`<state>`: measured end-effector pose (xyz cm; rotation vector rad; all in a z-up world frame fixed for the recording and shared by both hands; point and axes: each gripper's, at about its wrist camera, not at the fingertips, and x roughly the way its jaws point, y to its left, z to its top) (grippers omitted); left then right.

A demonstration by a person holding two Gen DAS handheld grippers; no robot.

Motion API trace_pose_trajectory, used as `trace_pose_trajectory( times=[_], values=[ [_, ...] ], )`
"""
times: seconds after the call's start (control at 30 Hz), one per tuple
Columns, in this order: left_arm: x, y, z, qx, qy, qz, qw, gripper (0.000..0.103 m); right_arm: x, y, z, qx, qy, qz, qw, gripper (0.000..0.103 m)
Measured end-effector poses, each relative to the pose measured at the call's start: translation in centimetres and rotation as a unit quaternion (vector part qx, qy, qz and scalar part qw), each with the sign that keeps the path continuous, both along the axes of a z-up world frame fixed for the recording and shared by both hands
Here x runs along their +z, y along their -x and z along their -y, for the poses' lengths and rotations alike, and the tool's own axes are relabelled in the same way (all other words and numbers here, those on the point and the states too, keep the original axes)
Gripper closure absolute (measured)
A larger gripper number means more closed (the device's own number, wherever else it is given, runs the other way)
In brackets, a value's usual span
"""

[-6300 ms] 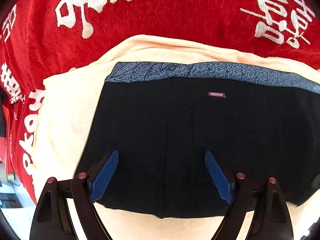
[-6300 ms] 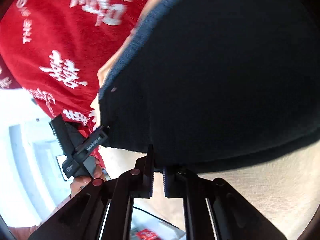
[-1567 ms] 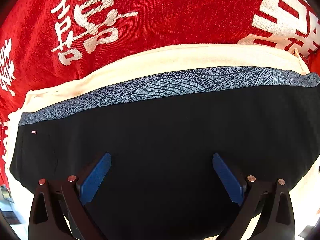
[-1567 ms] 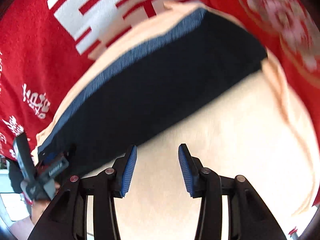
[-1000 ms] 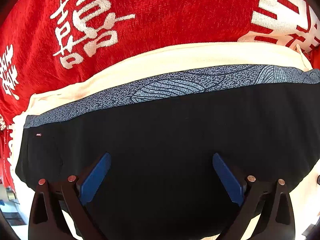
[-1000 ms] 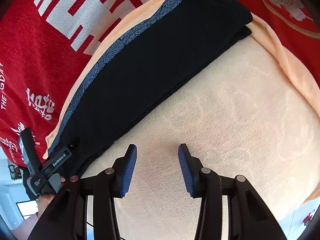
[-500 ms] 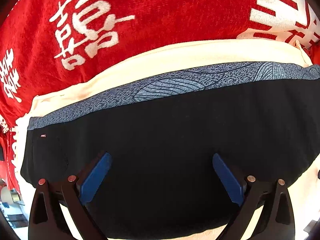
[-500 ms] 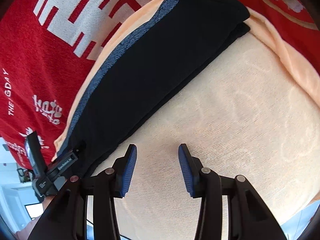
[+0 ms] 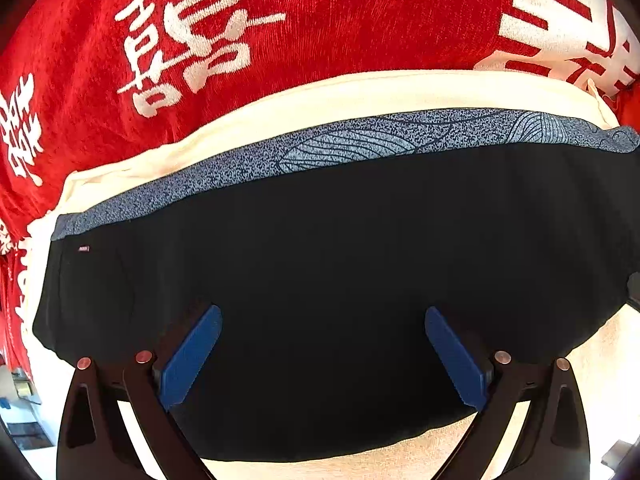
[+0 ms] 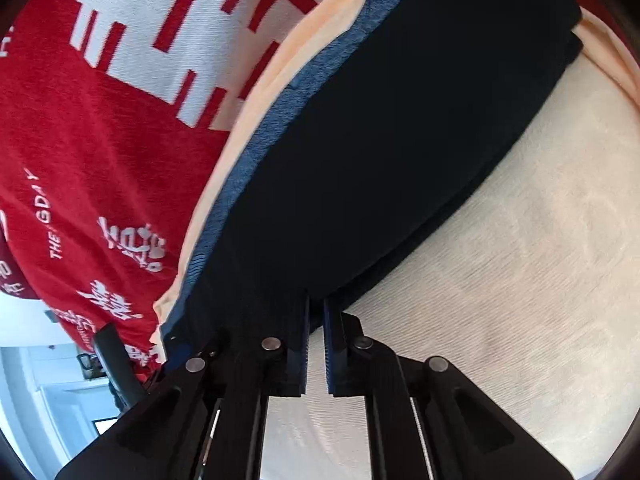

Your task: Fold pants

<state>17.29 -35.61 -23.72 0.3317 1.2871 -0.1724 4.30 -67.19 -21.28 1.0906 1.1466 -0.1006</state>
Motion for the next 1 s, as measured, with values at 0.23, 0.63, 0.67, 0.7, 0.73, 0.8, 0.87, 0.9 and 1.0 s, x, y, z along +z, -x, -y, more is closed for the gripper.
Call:
trace_pose_trajectory(
  times=[0.23, 0.63, 0.67, 0.7, 0.73, 0.8, 0.87, 0.9, 1.0],
  values=[
    [1.6, -0.5, -2.9, -0.004, 0.013, 0.007, 0.9999, 0.001, -0.4, 1.6, -0.5, 0.009, -0.018, -0.011, 1.0, 0.092],
    [0.2, -4.0, -19.6, 0.118, -0.074, -0.001, 0.9903, 0.001, -2.9, -2.7, -22.7, 0.186, -0.161, 0.028, 0.969, 0.057],
    [-0.4, -3.9, -20.2, 0.121, -0.073, -0.009, 0.99, 0.001, -3.4, -3.2, -24.3, 0.186, -0.171, 0.027, 0.967, 0.057],
    [-1.2, -3.8, -20.2, 0.122, -0.07, -0.015, 0.99, 0.001, -4.0, -3.8, -25.7, 0.186, -0.181, 0.024, 0.966, 0.057],
    [-1.9, -3.5, -20.7, 0.119, -0.069, -0.022, 0.9902, 0.001, -4.6, -4.2, -26.8, 0.185, -0.185, 0.018, 0.965, 0.057],
    [-2.7, -3.0, -20.9, 0.111, -0.065, -0.022, 0.9914, 0.001, -5.2, -5.0, -27.9, 0.183, -0.182, 0.013, 0.966, 0.058],
    [-2.5, -2.5, -20.9, 0.099, -0.064, -0.011, 0.993, 0.001, -5.4, -5.8, -28.4, 0.176, -0.179, 0.015, 0.968, 0.058],
    [-2.4, -2.5, -20.7, 0.095, -0.064, -0.009, 0.9934, 0.001, -5.4, -6.0, -28.3, 0.172, -0.176, 0.015, 0.969, 0.064],
    [-2.5, -2.1, -21.0, 0.083, -0.061, -0.008, 0.9946, 0.001, -5.4, -6.2, -27.6, 0.16, -0.147, 0.002, 0.976, 0.095]
  ],
)
